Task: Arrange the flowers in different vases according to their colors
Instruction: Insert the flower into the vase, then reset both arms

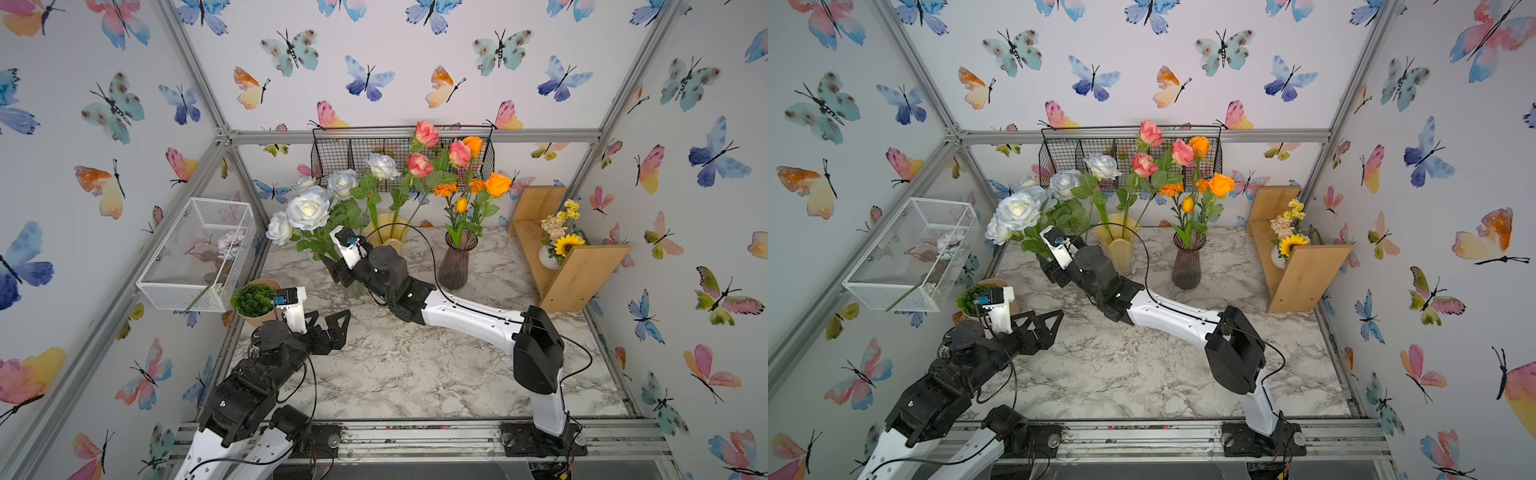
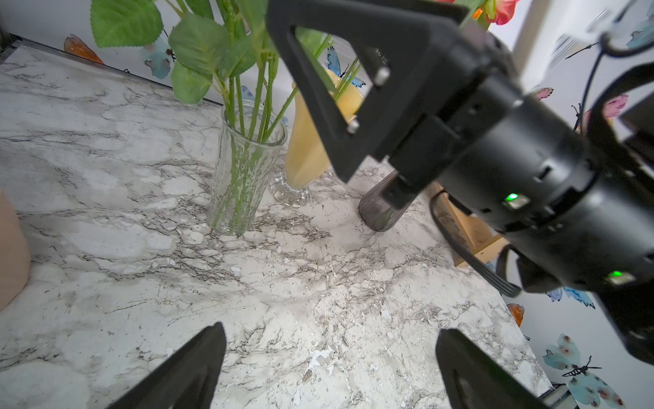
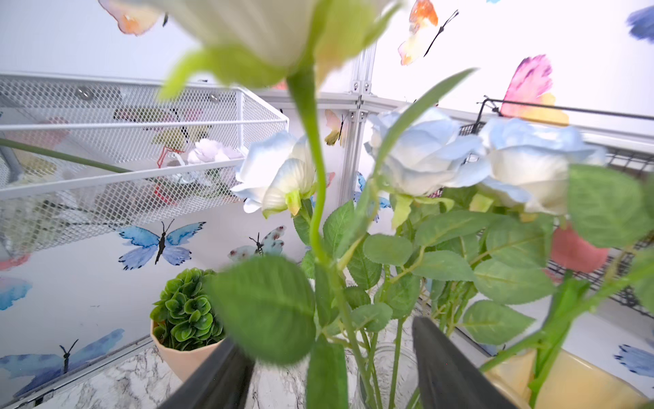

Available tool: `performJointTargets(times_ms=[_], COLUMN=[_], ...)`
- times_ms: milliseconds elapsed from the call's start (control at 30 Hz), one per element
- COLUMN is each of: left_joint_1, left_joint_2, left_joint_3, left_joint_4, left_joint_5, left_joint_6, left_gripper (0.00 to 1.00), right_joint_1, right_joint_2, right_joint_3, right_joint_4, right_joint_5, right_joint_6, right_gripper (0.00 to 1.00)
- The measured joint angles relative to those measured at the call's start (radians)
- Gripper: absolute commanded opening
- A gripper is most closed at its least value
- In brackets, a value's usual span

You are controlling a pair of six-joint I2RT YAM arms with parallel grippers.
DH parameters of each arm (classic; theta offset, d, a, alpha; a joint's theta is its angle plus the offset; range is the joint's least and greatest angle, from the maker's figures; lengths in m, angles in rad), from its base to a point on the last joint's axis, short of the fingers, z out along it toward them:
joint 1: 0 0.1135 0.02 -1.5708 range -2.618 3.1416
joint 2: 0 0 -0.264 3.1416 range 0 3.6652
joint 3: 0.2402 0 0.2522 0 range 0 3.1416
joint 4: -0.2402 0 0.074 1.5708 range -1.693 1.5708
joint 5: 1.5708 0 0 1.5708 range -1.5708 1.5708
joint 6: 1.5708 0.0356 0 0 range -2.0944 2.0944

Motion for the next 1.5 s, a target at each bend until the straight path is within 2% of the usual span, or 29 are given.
performJointTargets(times_ms=[100,533,800,1000,1100,1367,1500], left_joint_1=[0.0,0.0,0.0,0.0,0.0,0.0,0.0], left_joint_2=[-0.002,-0.015,-0.016,-0.011,-0.011,0.002,0.012], left_joint_3=[0.0,0.0,0.0,0.0,0.0,-0.028,-0.117], left_joint_4=[0.0,-0.002,-0.003,-0.004,-0.005,0.037,0.098], left_joint_5=[0.0,-0.002,-0.002,-0.002,-0.002,-0.006,-0.024], left_joint_6=[0.0,-0.001,-0.001,0.0,0.0,-0.023,-0.056], left_gripper=[0.99,0.99,0.99,0.99,0.99,0.99,0.99], right_joint_1=[0.006,0.007,0.007,0.007,0.007,0.005,-0.008], right_joint_2=[-0.077,-0.375,-0.574,-0.645,-0.713,-0.986,-1.115], right_joint_3=[-0.077,-0.439,-0.59,-0.62,-0.684,-0.95,-1.085], right_joint_4=[-0.001,-0.028,-0.061,-0.097,-0.123,-0.163,-0.169], right_joint_5=[0.027,0.166,0.207,0.219,0.249,0.482,0.638], right_joint_6=[0.006,0.053,0.092,0.108,0.113,0.123,0.148], right_gripper=[0.8,0.81,0.82,0.82,0.87,1.0,1.0])
